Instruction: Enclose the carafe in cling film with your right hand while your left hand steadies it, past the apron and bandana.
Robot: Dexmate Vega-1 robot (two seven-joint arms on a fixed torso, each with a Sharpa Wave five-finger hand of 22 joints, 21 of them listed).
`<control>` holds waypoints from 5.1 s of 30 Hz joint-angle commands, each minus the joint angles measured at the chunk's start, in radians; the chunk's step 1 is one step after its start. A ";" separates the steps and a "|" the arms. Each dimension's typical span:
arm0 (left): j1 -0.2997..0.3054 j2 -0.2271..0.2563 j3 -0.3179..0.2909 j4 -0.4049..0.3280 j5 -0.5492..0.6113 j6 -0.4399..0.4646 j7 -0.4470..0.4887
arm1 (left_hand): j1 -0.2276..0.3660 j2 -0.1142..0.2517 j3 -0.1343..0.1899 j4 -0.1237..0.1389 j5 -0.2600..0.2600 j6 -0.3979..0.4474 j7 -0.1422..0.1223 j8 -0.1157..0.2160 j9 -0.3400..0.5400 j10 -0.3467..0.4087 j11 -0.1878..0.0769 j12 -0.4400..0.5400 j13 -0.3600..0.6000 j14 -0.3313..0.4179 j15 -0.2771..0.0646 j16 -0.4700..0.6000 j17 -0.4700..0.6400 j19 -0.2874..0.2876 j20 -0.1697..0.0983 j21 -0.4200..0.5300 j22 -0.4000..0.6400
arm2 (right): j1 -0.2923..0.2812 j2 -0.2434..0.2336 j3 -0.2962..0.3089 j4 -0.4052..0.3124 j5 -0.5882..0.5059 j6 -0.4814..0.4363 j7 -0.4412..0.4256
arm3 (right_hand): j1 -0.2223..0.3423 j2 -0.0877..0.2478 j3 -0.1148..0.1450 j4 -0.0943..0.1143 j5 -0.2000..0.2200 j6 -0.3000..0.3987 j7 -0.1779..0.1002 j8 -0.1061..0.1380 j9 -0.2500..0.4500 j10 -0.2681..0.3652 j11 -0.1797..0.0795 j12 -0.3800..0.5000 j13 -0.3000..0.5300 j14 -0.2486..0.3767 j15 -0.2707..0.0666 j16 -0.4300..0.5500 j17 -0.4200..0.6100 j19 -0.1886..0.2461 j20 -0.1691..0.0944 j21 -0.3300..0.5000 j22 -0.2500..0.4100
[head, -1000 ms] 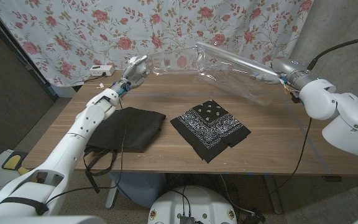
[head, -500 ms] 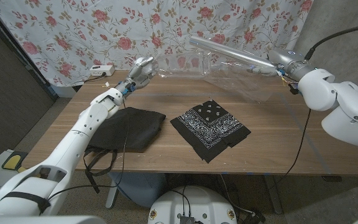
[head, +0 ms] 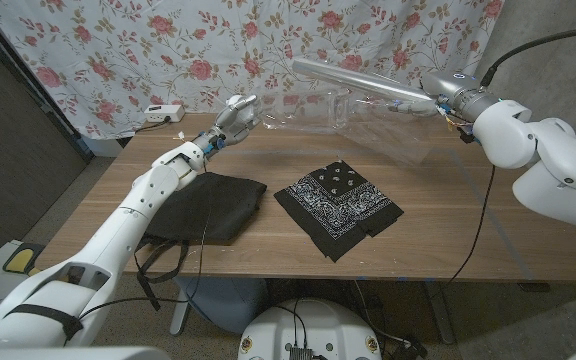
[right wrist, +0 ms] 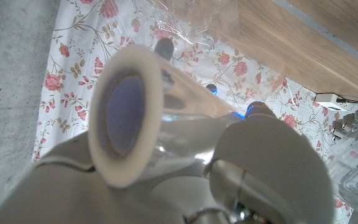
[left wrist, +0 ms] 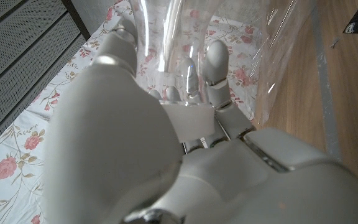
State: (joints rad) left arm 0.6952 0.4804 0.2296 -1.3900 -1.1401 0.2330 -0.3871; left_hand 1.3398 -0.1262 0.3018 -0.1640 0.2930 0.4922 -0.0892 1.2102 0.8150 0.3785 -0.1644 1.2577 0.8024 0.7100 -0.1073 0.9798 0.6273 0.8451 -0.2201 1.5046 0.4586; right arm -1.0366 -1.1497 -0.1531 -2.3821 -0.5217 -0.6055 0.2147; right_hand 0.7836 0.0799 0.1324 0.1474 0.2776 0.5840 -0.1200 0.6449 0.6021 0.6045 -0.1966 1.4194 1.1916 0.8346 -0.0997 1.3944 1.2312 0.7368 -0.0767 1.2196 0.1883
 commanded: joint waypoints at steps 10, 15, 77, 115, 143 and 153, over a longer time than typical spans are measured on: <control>-0.008 -0.004 0.041 -0.012 0.003 0.036 -0.008 | 0.265 0.269 0.012 0.000 -0.004 -0.006 -0.001 0.091 0.000 -0.006 -0.002 0.008 0.001 0.050 -0.049 0.468 0.004 0.001 -0.002 0.002 0.002 | 0.061 0.011 -0.015 -0.019 -0.040 0.038 0.053 | -0.087 0.088 0.011 0.001 0.006 0.017 -0.022 0.010 0.001 0.008 0.002 0.009 0.014 -0.006 -0.114 0.011 0.002 -0.003 -0.065 0.001 0.003; -0.009 -0.002 0.045 -0.013 -0.008 0.055 -0.012 | 0.266 0.270 0.013 0.000 -0.004 -0.006 0.000 0.094 -0.001 -0.007 -0.001 0.008 -0.001 0.049 -0.051 0.472 0.009 0.002 -0.002 0.003 0.002 | 0.061 0.025 -0.013 -0.020 -0.031 0.065 0.049 | -0.090 0.088 0.014 0.001 0.007 0.015 -0.025 0.014 0.001 0.007 0.002 0.002 0.010 -0.007 -0.114 0.017 0.002 -0.003 -0.065 0.001 0.003; -0.082 -0.055 0.169 0.090 0.115 0.051 0.104 | 0.267 0.267 0.015 -0.002 -0.012 -0.015 -0.009 0.124 -0.004 -0.015 -0.008 0.033 0.021 0.061 -0.045 0.474 -0.017 0.009 -0.002 0.006 -0.004 | -0.095 -0.063 0.100 -0.215 -0.031 0.012 0.113 | -0.110 0.082 0.025 -0.002 0.007 0.011 -0.025 0.029 -0.015 0.015 0.003 0.004 0.019 -0.017 -0.114 0.047 0.001 0.004 -0.063 -0.001 0.000; -0.146 -0.117 0.203 0.206 0.176 -0.034 0.108 | 0.276 0.269 0.021 -0.001 -0.013 -0.020 -0.011 0.139 -0.001 -0.017 -0.009 0.039 0.017 0.057 -0.042 0.485 -0.020 0.012 -0.002 -0.001 -0.012 | -0.179 -0.090 0.131 -0.248 0.025 0.028 0.070 | -0.117 0.078 0.029 -0.008 0.007 0.013 -0.023 0.046 -0.026 0.027 0.004 0.010 0.024 -0.018 -0.114 0.068 0.002 0.007 -0.062 0.000 0.001; -0.169 -0.169 0.212 0.279 0.208 -0.096 0.144 | 0.283 0.263 0.023 -0.006 -0.021 -0.015 -0.008 0.147 -0.011 -0.019 -0.008 0.046 0.018 0.075 -0.024 0.478 -0.051 0.052 -0.003 -0.002 -0.043 | -0.237 -0.118 0.179 -0.288 0.064 -0.001 0.091 | -0.122 0.074 0.028 -0.009 0.006 0.019 -0.021 0.058 -0.032 0.034 0.003 0.017 0.023 -0.018 -0.114 0.080 0.001 0.010 -0.059 0.000 0.000; -0.184 -0.181 0.215 0.312 0.209 -0.100 0.129 | 0.286 0.263 0.023 -0.004 -0.022 -0.011 -0.009 0.151 -0.012 -0.019 -0.012 0.050 0.022 0.075 -0.025 0.484 -0.050 0.051 -0.004 -0.009 -0.052 | -0.249 -0.124 0.177 -0.292 0.075 -0.004 0.084 | -0.123 0.074 0.029 -0.010 0.006 0.018 -0.022 0.062 -0.033 0.038 0.004 0.023 0.028 -0.019 -0.114 0.084 0.001 0.010 -0.060 0.000 0.000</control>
State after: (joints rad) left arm 0.5228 0.3134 0.4415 -1.1064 -0.9346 0.1446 -0.2511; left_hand 1.3465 -0.1329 0.3188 -0.1643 0.2735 0.4731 -0.0951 1.2422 0.7980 0.3588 -0.1732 1.3023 0.8214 0.7111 -0.1061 1.0043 0.5723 0.8884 -0.2200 1.4991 0.4079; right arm -1.2693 -1.2686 0.0185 -2.6685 -0.4597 -0.6066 0.3058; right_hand 0.7271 0.0762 0.1545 0.1420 0.2815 0.5789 -0.1254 0.6992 0.5651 0.6299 -0.1934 1.4308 1.2100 0.8222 -0.0981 1.4721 1.2315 0.7369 -0.0767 1.2197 0.1861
